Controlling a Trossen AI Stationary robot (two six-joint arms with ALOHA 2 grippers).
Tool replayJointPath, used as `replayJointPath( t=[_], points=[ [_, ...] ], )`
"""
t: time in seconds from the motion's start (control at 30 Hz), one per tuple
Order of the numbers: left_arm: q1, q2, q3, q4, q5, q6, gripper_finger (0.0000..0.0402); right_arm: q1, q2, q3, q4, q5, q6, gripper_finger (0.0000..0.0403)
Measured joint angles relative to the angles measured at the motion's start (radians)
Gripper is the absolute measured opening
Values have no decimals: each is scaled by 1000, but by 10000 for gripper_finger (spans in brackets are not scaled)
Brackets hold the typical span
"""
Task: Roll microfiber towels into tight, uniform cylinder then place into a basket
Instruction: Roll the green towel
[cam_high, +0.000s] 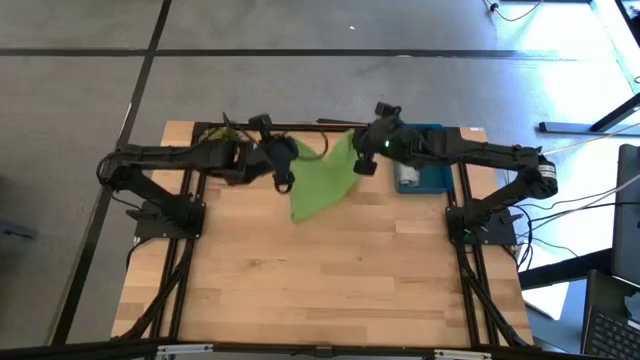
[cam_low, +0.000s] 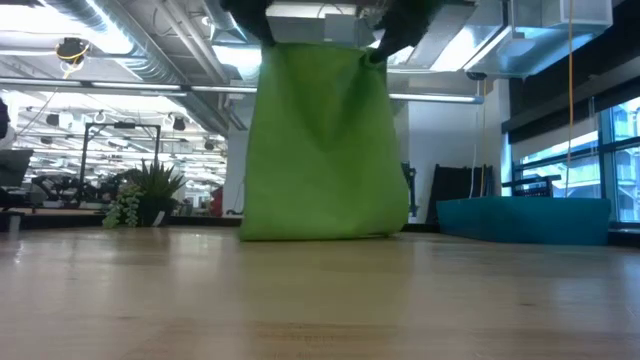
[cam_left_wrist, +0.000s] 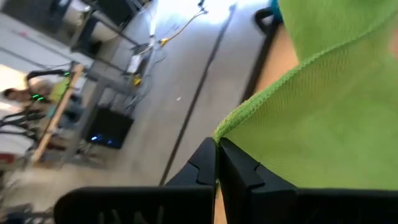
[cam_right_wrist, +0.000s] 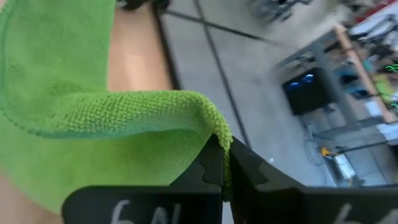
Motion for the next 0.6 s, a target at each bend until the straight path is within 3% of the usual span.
replayJointPath(
  t=[0.33, 0.47, 0.6],
  points=[
    [195, 0, 0, 270, 0, 319, 0, -137, 0, 0, 257, 0, -195, 5],
    [206, -3, 1, 373, 2, 425, 0, -142, 0, 0, 250, 1, -197, 5],
    [178, -3, 1, 298, 57, 406, 0, -123, 0, 0, 138, -2, -157, 5]
  ],
)
